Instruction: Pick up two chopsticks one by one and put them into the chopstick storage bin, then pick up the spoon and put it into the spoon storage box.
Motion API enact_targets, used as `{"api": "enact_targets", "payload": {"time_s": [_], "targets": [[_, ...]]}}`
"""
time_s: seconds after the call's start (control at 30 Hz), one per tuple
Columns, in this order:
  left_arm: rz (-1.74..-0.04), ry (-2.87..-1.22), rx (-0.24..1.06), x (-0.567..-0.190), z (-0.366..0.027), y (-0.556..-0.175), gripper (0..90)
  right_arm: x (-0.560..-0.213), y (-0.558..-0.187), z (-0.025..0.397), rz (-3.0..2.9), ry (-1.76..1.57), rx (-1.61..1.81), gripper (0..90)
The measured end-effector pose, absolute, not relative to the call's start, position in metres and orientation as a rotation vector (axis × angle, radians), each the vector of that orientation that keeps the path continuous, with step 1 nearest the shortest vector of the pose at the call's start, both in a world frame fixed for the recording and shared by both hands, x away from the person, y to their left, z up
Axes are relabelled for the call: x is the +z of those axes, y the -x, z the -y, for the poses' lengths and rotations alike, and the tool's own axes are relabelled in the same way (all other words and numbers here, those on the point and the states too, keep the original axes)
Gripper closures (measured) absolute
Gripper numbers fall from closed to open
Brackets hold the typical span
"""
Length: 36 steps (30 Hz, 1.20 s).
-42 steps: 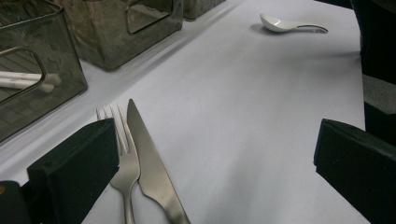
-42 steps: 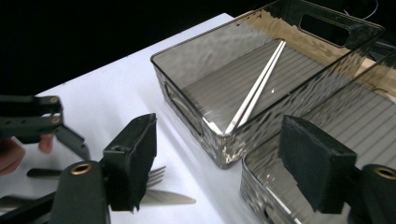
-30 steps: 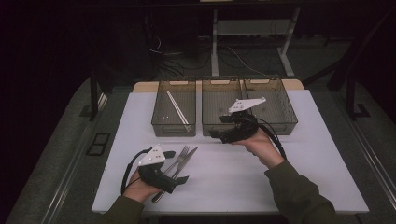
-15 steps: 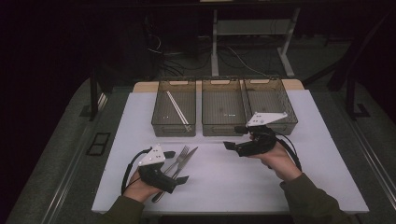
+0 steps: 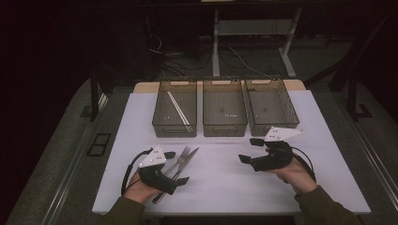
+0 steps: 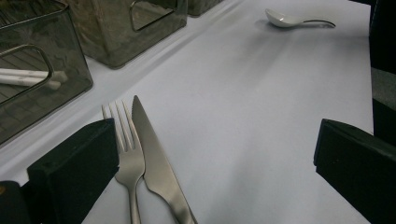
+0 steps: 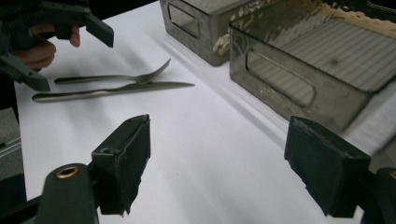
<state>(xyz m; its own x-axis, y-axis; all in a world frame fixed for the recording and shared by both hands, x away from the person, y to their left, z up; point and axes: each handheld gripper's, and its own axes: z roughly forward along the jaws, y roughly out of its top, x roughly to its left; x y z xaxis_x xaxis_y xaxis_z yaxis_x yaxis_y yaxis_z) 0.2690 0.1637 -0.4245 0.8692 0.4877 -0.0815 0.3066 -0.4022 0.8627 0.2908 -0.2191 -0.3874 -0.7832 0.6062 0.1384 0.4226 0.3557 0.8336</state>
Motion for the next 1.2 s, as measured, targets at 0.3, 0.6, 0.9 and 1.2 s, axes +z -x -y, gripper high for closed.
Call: {"api": "enact_targets", "payload": {"time_s": [0.3, 0.6, 0.9, 1.2], "targets": [[-0.576, -2.028, 0.228, -0.424, -0.165, -0.269, 0.0, -0.394, -0.276, 0.240, -2.393, -0.947, 1.406, 21.7], [-0.574, -2.025, 0.232, -0.423, -0.165, -0.268, 0.0, -0.399, -0.267, 0.255, -2.393, -0.960, 1.382, 20.3], [-0.582, -2.017, 0.237, -0.423, -0.166, -0.268, 0.0, -0.406, -0.264, 0.273, -2.380, -1.035, 1.324, 22.6], [-0.580, -2.019, 0.239, -0.423, -0.166, -0.269, 0.0, -0.415, -0.275, 0.291, -2.343, -1.162, 1.169, 46.4]]}}
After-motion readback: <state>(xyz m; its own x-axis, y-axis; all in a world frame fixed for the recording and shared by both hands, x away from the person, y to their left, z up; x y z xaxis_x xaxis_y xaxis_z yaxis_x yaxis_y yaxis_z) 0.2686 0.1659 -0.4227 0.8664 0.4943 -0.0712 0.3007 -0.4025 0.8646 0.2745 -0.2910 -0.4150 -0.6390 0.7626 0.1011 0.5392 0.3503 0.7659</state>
